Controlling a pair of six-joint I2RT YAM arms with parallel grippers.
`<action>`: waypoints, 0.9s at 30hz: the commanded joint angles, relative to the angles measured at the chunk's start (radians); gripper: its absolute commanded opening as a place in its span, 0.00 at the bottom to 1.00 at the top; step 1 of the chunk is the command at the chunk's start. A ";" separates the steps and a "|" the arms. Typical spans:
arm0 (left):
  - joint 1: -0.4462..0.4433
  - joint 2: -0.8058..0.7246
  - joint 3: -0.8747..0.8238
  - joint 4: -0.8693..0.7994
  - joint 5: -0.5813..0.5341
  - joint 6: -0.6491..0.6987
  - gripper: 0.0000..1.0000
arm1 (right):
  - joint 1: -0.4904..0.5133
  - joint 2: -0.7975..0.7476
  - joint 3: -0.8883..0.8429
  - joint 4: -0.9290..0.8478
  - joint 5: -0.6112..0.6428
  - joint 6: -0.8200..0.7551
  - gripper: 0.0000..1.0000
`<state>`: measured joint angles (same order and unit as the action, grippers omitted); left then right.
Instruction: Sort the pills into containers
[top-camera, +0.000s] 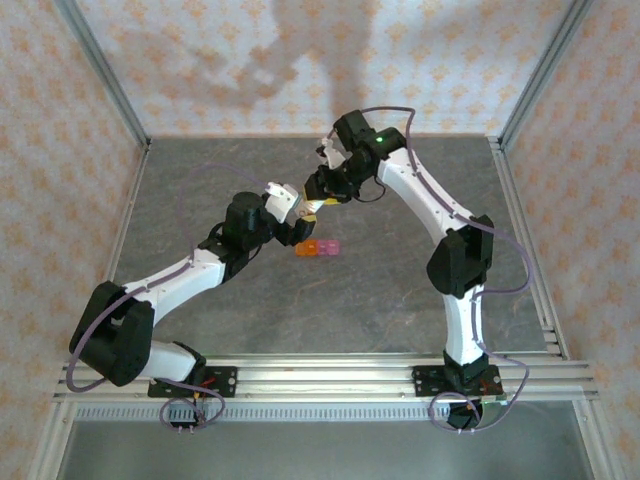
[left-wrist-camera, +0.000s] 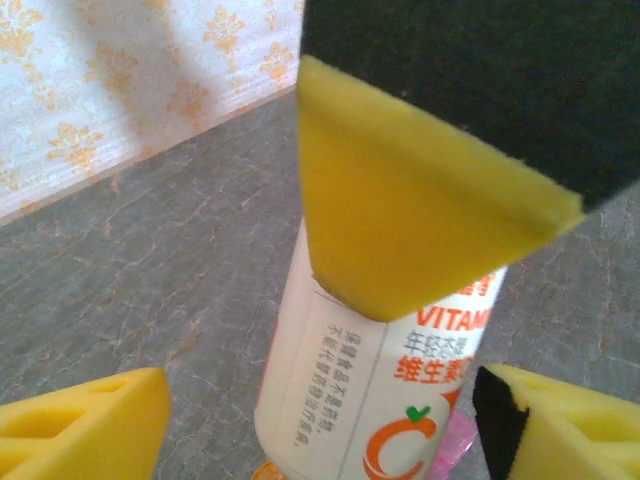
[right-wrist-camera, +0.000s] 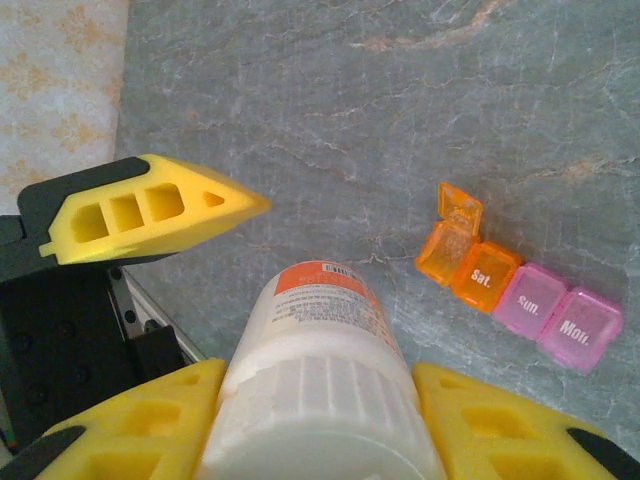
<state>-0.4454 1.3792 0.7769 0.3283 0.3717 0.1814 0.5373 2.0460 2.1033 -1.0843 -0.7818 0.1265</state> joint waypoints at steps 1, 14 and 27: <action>-0.003 -0.007 0.003 0.033 0.030 0.000 0.76 | 0.011 -0.064 -0.017 0.039 -0.037 0.013 0.28; -0.004 0.009 0.019 0.031 0.045 -0.006 0.73 | 0.033 -0.076 -0.031 0.046 -0.047 0.024 0.28; -0.004 0.023 0.027 0.039 0.041 -0.011 0.62 | 0.041 -0.081 -0.058 0.061 -0.057 0.030 0.28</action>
<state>-0.4454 1.3888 0.7769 0.3286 0.4122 0.1772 0.5678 2.0155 2.0510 -1.0378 -0.8162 0.1490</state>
